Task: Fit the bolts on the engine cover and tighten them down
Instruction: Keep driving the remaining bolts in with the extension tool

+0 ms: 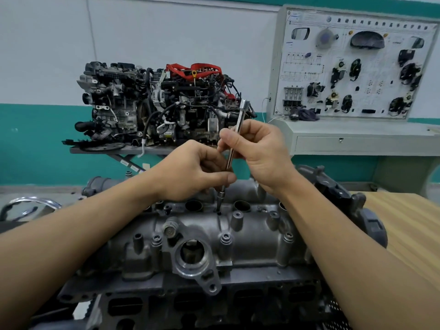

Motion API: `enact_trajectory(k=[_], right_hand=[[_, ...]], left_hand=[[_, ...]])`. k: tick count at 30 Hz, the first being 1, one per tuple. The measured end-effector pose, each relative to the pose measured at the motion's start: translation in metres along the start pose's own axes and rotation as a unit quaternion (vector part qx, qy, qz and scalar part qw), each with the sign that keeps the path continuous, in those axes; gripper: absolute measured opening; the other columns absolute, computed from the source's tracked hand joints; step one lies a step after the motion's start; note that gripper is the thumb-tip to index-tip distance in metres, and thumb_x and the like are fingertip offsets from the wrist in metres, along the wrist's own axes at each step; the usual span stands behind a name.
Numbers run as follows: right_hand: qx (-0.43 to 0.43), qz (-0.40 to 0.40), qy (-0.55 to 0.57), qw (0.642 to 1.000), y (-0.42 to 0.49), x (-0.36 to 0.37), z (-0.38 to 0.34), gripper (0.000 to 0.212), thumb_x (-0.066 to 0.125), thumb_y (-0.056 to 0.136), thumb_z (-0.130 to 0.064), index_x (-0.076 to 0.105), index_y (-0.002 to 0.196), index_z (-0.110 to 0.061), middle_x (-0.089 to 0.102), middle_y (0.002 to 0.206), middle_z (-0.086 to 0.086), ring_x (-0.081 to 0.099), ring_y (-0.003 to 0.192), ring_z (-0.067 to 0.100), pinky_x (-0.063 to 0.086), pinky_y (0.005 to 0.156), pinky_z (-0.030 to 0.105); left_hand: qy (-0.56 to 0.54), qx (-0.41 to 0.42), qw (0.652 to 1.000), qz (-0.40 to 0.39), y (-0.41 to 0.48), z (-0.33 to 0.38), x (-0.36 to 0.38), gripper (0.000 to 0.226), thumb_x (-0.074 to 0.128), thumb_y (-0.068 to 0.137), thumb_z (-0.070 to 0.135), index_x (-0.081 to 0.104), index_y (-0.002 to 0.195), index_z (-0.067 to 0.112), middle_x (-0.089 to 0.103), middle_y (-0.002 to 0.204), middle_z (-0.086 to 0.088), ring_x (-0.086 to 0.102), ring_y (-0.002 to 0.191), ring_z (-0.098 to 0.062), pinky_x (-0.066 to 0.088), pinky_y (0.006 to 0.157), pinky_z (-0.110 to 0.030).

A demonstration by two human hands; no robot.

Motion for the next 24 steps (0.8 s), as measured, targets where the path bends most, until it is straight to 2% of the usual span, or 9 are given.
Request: enact_trajectory(k=[4,7,9,11,13,15,18,21,24], right_hand=[[0.024,-0.031,0.015,0.999,0.000,0.000,-0.001,0.019,0.059,0.096,-0.017,0.069,0.087,-0.004,0.075,0.080,0.005,0.070,0.075,0.017,0.058,0.069,0.029],[0.022,-0.077,-0.008,0.997,0.000,-0.001,-0.001,0.015,0.054,0.100,-0.008,0.069,0.100,-0.010,0.077,0.086,0.001,0.072,0.083,0.013,0.056,0.070,0.025],[0.004,-0.070,-0.021,0.997,-0.001,-0.002,-0.003,0.014,0.058,0.097,-0.003,0.069,0.099,-0.010,0.077,0.083,0.001,0.073,0.082,0.013,0.056,0.071,0.023],[-0.019,-0.045,-0.035,0.998,-0.002,-0.001,-0.005,0.012,0.062,0.094,-0.001,0.071,0.091,-0.010,0.077,0.077,0.000,0.073,0.076,0.013,0.058,0.072,0.023],[-0.042,-0.020,-0.052,0.998,-0.003,0.003,-0.007,0.014,0.065,0.092,0.001,0.072,0.086,-0.010,0.076,0.072,-0.001,0.072,0.069,0.010,0.057,0.068,0.020],[-0.063,0.003,-0.081,0.995,-0.005,0.010,-0.007,0.013,0.068,0.090,0.000,0.074,0.082,-0.009,0.075,0.070,0.001,0.072,0.066,0.011,0.057,0.066,0.022],[-0.061,0.015,-0.114,0.991,-0.004,0.020,-0.009,0.010,0.069,0.090,-0.002,0.074,0.082,-0.004,0.074,0.070,0.002,0.071,0.064,0.011,0.057,0.063,0.022],[-0.039,-0.032,-0.119,0.992,0.002,0.019,-0.021,0.007,0.069,0.090,-0.001,0.074,0.085,-0.002,0.075,0.073,0.004,0.071,0.065,0.012,0.056,0.064,0.021],[-0.070,-0.064,-0.094,0.991,0.014,0.019,-0.047,0.009,0.066,0.093,-0.004,0.074,0.088,-0.002,0.076,0.077,0.006,0.071,0.065,0.015,0.057,0.064,0.024]], left_hand=[[-0.003,-0.012,1.000,-0.003,-0.001,-0.001,-0.004,0.011,0.073,0.089,0.013,0.074,0.087,0.002,0.077,0.075,-0.004,0.073,0.065,-0.021,0.061,0.063,-0.033],[-0.010,-0.020,1.000,-0.009,-0.002,-0.003,-0.007,0.016,0.072,0.090,0.011,0.074,0.093,-0.004,0.078,0.081,-0.008,0.073,0.067,-0.013,0.062,0.064,-0.032],[-0.024,-0.036,0.999,-0.012,-0.002,-0.005,-0.006,0.017,0.071,0.091,0.009,0.073,0.096,-0.006,0.078,0.085,-0.009,0.074,0.071,-0.016,0.062,0.067,-0.032],[-0.023,-0.046,0.999,-0.013,-0.002,-0.008,-0.005,0.013,0.071,0.091,0.010,0.074,0.094,-0.002,0.079,0.083,-0.006,0.075,0.074,-0.020,0.063,0.067,-0.034],[-0.020,-0.048,0.998,-0.019,-0.003,-0.008,-0.003,0.008,0.072,0.091,0.013,0.075,0.084,0.008,0.076,0.072,0.003,0.071,0.065,-0.011,0.058,0.062,-0.026],[-0.004,-0.048,0.999,-0.021,-0.004,-0.008,-0.002,0.017,0.075,0.089,0.016,0.073,0.073,0.019,0.071,0.062,0.009,0.064,0.056,-0.004,0.050,0.057,-0.017],[0.017,-0.059,0.998,-0.007,-0.006,-0.004,-0.004,0.025,0.076,0.089,0.018,0.071,0.065,0.023,0.071,0.059,0.003,0.063,0.051,-0.007,0.047,0.050,-0.018],[0.011,-0.073,0.997,-0.007,-0.011,0.005,-0.007,0.019,0.075,0.089,0.014,0.073,0.071,0.013,0.073,0.063,0.001,0.067,0.056,-0.008,0.052,0.054,-0.021],[-0.035,-0.055,0.998,0.027,-0.012,0.020,-0.021,0.015,0.072,0.090,0.010,0.073,0.085,-0.004,0.076,0.072,-0.004,0.069,0.061,-0.013,0.061,0.062,-0.037]])
Point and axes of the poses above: each hand's wrist, its own y-axis towards the middle knuckle, its own x-axis out of the palm, z = x × y, the point moved 3 cm from there along y, towards the middle knuckle
